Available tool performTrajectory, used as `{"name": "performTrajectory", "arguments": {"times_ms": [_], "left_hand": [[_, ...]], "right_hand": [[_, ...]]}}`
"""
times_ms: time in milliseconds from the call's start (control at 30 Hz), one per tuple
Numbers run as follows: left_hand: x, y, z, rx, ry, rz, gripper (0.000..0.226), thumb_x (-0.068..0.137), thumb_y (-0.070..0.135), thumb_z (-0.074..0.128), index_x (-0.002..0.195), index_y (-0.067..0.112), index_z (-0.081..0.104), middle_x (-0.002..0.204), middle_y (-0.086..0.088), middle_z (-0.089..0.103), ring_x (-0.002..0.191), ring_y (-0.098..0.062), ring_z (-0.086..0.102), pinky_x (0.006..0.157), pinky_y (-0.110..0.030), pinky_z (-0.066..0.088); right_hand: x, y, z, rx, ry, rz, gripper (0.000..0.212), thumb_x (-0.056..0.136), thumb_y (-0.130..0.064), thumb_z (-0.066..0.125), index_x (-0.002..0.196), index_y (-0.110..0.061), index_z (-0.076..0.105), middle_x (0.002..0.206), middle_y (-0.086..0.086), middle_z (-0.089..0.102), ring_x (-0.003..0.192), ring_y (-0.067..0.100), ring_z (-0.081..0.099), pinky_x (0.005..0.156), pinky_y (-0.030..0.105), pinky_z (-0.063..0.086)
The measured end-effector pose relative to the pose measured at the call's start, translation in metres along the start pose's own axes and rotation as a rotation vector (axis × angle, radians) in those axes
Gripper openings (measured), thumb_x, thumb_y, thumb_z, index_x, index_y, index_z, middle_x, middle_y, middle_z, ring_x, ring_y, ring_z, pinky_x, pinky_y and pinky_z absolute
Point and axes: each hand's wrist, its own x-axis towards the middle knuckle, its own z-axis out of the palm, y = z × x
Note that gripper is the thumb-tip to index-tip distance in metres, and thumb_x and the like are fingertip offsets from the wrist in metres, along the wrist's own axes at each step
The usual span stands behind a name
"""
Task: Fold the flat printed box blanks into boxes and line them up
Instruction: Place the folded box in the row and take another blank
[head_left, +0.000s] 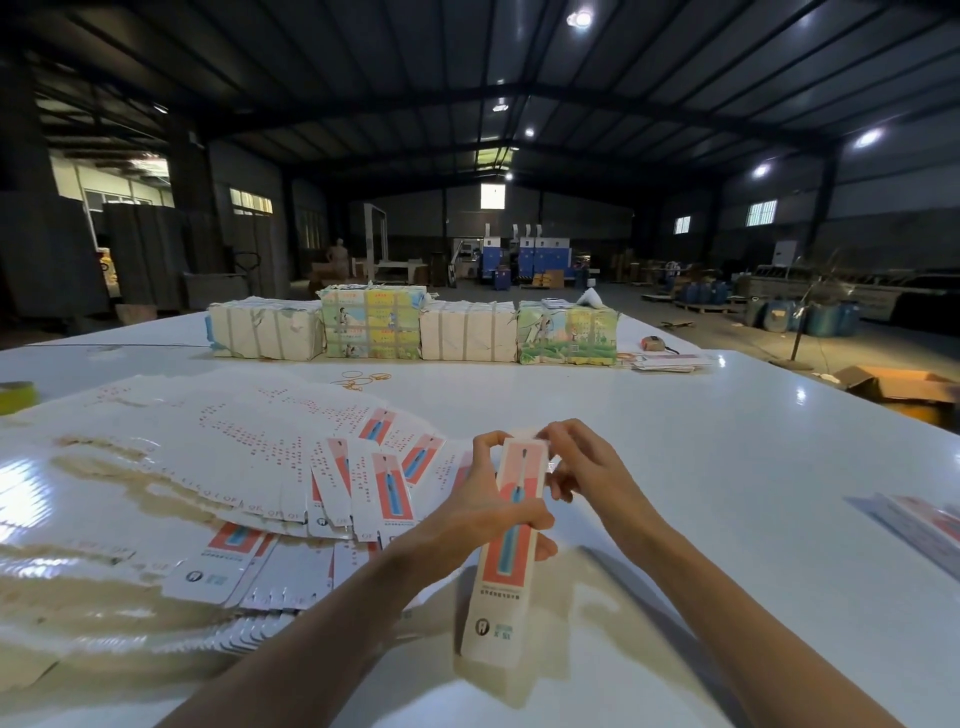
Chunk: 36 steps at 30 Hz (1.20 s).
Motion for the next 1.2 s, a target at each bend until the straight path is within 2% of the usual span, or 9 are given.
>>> {"name": "performTrajectory", "arguments": {"times_ms": [67, 133, 300, 500, 633, 767, 933, 1067, 1200], "left_hand": [[0.0, 0.0, 0.0, -0.007, -0.021, -0.007, 0.095, 0.065, 0.037, 0.09, 0.128, 0.062, 0.022, 0.116, 0.013, 0.059, 0.097, -0.021, 0.076, 0.073, -0.031, 0.066], [0.0, -0.001, 0.0, 0.005, -0.043, 0.002, 0.096, 0.065, 0.036, 0.091, 0.123, 0.071, 0.022, 0.115, 0.014, 0.059, 0.095, -0.02, 0.076, 0.068, -0.027, 0.065], [-0.001, -0.002, 0.0, 0.027, -0.039, 0.026, 0.095, 0.064, 0.035, 0.091, 0.116, 0.075, 0.023, 0.109, 0.008, 0.061, 0.086, 0.0, 0.075, 0.061, -0.024, 0.062], [0.0, -0.002, 0.002, -0.013, -0.041, 0.011, 0.093, 0.066, 0.033, 0.088, 0.118, 0.074, 0.023, 0.114, 0.005, 0.062, 0.085, -0.018, 0.08, 0.067, -0.032, 0.066], [0.001, -0.002, -0.001, 0.01, 0.011, 0.023, 0.094, 0.063, 0.035, 0.088, 0.107, 0.082, 0.02, 0.104, 0.011, 0.06, 0.075, 0.0, 0.075, 0.053, -0.019, 0.058], [-0.005, 0.0, 0.001, 0.104, 0.034, 0.051, 0.094, 0.064, 0.044, 0.087, 0.109, 0.083, 0.015, 0.1, 0.019, 0.059, 0.079, 0.015, 0.068, 0.048, -0.012, 0.052], [-0.008, 0.001, 0.001, 0.102, 0.016, 0.115, 0.097, 0.064, 0.041, 0.087, 0.12, 0.075, 0.016, 0.102, 0.015, 0.059, 0.082, 0.004, 0.074, 0.052, -0.019, 0.057], [-0.01, 0.005, 0.001, 0.157, 0.027, 0.13, 0.104, 0.063, 0.042, 0.088, 0.13, 0.068, 0.012, 0.104, 0.016, 0.06, 0.079, -0.015, 0.078, 0.054, -0.019, 0.058], [-0.01, 0.005, 0.001, 0.146, 0.015, 0.168, 0.105, 0.064, 0.038, 0.089, 0.132, 0.071, 0.016, 0.107, 0.011, 0.062, 0.082, -0.024, 0.078, 0.059, -0.025, 0.062]], "right_hand": [[0.002, 0.0, -0.002, 0.109, 0.084, 0.043, 0.03, 0.11, -0.042, 0.052, 0.117, -0.014, 0.06, 0.105, 0.014, 0.073, 0.062, 0.021, 0.059, 0.063, 0.033, 0.05], [0.004, 0.001, -0.004, 0.146, 0.113, 0.105, 0.025, 0.108, -0.037, 0.057, 0.12, -0.016, 0.061, 0.1, 0.014, 0.075, 0.056, 0.021, 0.056, 0.062, 0.036, 0.048], [0.004, 0.003, -0.008, 0.032, 0.051, -0.014, 0.021, 0.11, -0.022, 0.056, 0.12, -0.016, 0.074, 0.088, 0.012, 0.078, 0.062, 0.025, 0.059, 0.059, 0.027, 0.052], [0.006, 0.004, -0.009, -0.206, 0.061, -0.269, 0.022, 0.109, -0.007, 0.053, 0.111, -0.014, 0.074, 0.09, 0.003, 0.076, 0.069, 0.022, 0.066, 0.061, 0.025, 0.054], [0.007, 0.005, -0.008, -0.231, 0.008, -0.239, 0.024, 0.113, -0.02, 0.048, 0.113, -0.021, 0.072, 0.098, -0.008, 0.076, 0.089, 0.021, 0.074, 0.076, 0.029, 0.062], [0.006, 0.0, -0.002, -0.02, 0.014, -0.121, 0.027, 0.111, -0.029, 0.052, 0.107, -0.013, 0.074, 0.098, 0.0, 0.077, 0.098, 0.023, 0.076, 0.078, 0.032, 0.064], [0.007, -0.005, -0.003, 0.167, 0.062, 0.064, 0.019, 0.104, -0.02, 0.065, 0.099, -0.01, 0.08, 0.094, 0.005, 0.078, 0.095, 0.028, 0.078, 0.074, 0.03, 0.062], [0.006, -0.008, -0.006, 0.232, 0.056, 0.077, 0.019, 0.102, -0.017, 0.068, 0.092, -0.012, 0.083, 0.095, 0.011, 0.079, 0.092, 0.027, 0.078, 0.074, 0.03, 0.062], [0.005, -0.008, -0.007, 0.231, 0.06, 0.09, 0.021, 0.102, -0.015, 0.068, 0.087, -0.015, 0.084, 0.093, 0.013, 0.078, 0.09, 0.028, 0.078, 0.073, 0.03, 0.062]]}}
